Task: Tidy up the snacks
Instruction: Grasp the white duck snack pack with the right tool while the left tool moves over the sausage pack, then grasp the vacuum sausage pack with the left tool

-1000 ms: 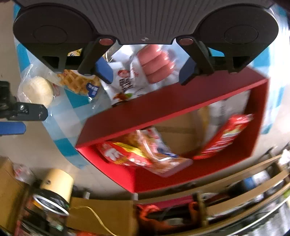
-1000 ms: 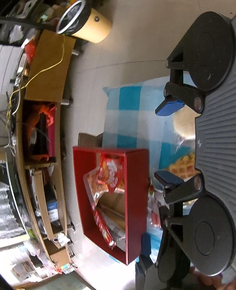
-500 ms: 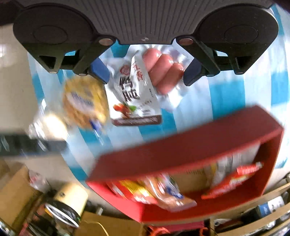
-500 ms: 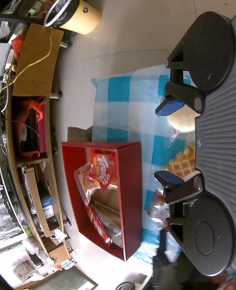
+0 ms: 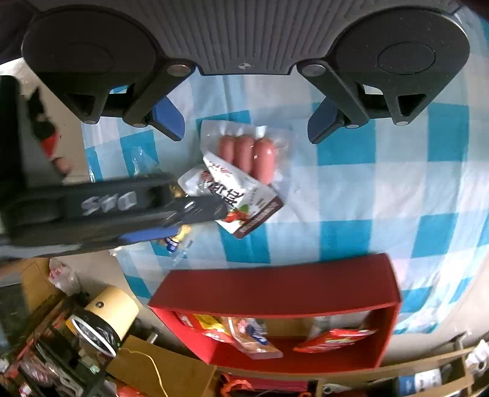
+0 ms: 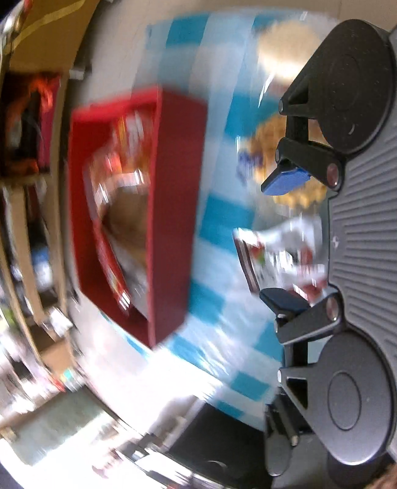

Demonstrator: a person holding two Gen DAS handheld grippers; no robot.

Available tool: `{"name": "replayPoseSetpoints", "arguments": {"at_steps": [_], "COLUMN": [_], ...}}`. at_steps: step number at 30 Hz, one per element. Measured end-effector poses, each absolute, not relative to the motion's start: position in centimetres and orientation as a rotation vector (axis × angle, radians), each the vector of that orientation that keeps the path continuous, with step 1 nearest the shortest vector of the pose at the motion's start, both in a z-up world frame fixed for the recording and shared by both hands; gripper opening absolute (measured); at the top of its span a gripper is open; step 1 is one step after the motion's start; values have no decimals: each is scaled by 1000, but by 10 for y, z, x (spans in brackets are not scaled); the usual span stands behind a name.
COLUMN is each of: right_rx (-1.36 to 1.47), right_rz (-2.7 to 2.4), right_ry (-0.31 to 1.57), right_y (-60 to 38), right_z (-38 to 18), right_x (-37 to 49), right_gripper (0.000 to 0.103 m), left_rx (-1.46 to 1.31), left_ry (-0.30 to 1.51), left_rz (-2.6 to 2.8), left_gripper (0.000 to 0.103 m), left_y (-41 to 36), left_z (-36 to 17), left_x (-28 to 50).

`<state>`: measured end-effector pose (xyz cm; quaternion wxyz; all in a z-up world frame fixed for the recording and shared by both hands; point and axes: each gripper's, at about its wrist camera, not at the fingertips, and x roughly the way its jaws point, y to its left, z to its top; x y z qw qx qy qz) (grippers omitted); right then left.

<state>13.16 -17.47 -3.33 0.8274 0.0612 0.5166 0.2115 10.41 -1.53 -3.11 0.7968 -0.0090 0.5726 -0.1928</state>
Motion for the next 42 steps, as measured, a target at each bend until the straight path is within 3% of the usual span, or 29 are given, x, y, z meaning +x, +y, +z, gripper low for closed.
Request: {"name": "replayPoseSetpoints", "arguments": {"at_steps": [9,16,17,19,33,38,42], "right_rx": [-16,5,22,47,136,107,118], "right_rz": [507,496,493,484,404,346,332], "right_ry": [1204,1177,1169,1158,1100,1146,1182], "right_y": [-122,-133,-134,-140,-188,-206,-219], "right_z": [-72,-76,-76,-74,-23,-34,-50], "right_x": [150,151,151,150,93,66,56], "right_gripper": [72,73,72,52,51,51,51], "left_rx": [-56,-59,-54,-48,52,66,55], "left_ry": [1259,1272,1273,1268,1232,1252,1260], "left_rz": [-410,-421,-421,-420,-422,-416,-374], "left_gripper": [92,92,92,92,95,95,102], "left_y": [7,12,11,10,-21,-46,-62], "left_z": [-42,-47,-47,-46,-49,-61,-68], "left_x": [109,109,109,108,110,123,130]}}
